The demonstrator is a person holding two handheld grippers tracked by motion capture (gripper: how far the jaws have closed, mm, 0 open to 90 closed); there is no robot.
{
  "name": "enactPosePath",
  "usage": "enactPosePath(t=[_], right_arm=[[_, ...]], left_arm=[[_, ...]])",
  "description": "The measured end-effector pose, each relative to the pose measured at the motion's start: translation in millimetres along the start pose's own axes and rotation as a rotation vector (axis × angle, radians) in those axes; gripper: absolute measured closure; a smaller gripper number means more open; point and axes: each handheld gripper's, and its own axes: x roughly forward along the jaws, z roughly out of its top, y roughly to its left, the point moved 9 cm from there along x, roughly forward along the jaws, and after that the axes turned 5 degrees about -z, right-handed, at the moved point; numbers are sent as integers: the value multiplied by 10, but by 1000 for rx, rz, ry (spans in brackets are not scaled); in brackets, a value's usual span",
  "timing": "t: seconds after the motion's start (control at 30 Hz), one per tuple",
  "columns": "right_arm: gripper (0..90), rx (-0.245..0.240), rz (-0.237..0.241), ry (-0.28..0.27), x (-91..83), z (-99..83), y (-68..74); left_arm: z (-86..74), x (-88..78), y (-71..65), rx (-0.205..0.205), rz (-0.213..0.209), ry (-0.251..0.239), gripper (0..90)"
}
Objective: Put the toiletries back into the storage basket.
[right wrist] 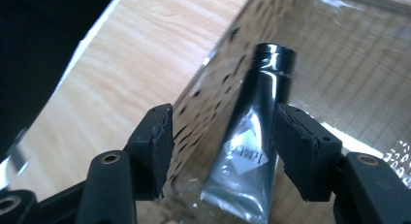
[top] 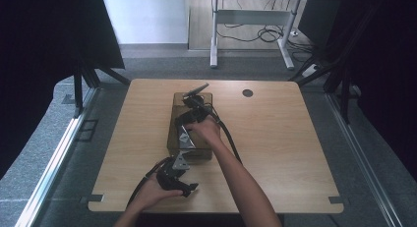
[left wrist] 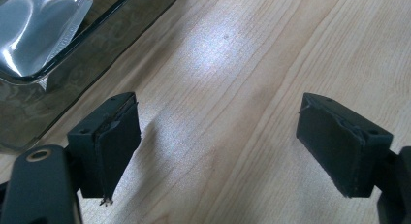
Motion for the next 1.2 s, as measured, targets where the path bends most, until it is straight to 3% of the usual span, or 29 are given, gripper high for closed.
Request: enactPosePath(t=[0.07, 0.17, 0.33, 0.43, 0.6, 0.7, 0.73, 0.9, 0.97, 1.1, 1.13, 1.2], right_arm=[[398, -70, 7, -6, -108, -86, 18], [391, -134, -19, -17, -183, -180, -23], [385, -179, 14, -44, -328, -309, -78], [385, -197, 36, -114, -555, -439, -151], [385, -210, 37, -172, -747, -614, -261], [384, -228, 5, -217, -913, -884, -457], [384, -228, 5, -217, -913, -884, -457], [387, -222, -55, -261, -1013, -1286, -797], [403, -194, -92, -293, -1028, -1456, -972], [412, -170, -78, -306, -1036, -1564, -1069], [407, -168, -88, -286, -1034, -1610, -1152], [410, -168, -97, -282, -1044, -1619, -1179]], left_arm=[[7, 2, -11, 3, 2, -3, 164], [15, 6, -29, 19, 1, 0, 164], [19, 13, -34, 23, 8, -3, 164], [36, -11, -26, 33, 25, -14, 172], [71, -91, -16, 55, 46, -37, 172], [84, -148, 5, 48, 52, -50, 172], [86, -164, 17, 43, 56, -54, 172], [74, -220, 84, 18, 75, -61, 172], [71, -232, 102, 6, 81, -65, 172], [71, -232, 112, -2, 87, -63, 172], [71, -229, 112, -3, 89, -61, 172], [71, -224, 107, -4, 91, -59, 172]])
